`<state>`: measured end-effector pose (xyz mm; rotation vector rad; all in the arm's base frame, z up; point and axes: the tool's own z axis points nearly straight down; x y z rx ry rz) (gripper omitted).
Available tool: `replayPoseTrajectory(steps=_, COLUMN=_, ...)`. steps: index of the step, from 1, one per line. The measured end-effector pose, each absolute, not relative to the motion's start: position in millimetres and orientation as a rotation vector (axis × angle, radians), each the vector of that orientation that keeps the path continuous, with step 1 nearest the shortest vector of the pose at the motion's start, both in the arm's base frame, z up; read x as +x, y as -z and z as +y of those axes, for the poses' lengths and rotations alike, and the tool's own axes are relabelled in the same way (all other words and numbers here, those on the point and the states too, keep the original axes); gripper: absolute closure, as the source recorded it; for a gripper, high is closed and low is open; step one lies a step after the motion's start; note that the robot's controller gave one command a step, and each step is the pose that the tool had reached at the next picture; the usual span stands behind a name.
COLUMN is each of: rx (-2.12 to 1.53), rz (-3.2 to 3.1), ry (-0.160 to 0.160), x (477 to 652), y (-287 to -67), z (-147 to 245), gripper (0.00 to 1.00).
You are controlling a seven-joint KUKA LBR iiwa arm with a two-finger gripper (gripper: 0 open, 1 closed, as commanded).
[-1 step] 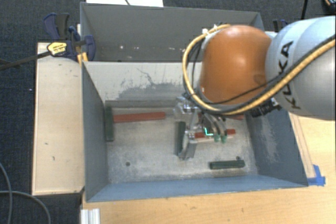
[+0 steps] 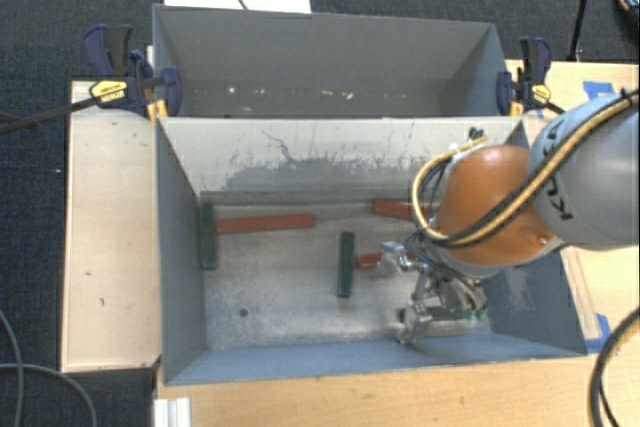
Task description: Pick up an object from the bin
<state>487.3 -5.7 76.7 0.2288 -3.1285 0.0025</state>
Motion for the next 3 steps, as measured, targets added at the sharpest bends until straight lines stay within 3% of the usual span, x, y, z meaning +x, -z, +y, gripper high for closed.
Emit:
replayPoseTrajectory(steps=1, rx=0.519, rz=-3.102, ry=-0.005, x=501.5, y=-70, z=-87, gripper=0.0)
replayPoseTrajectory(steps=2, rx=0.515, rz=-3.102, ry=0.001, x=501.5, y=-70, z=-83, gripper=1.0)
replayPoseTrajectory(steps=3, rx=0.52, rz=-3.108, ry=-0.005, x=495.8, y=-215, z=-82, gripper=1.0)
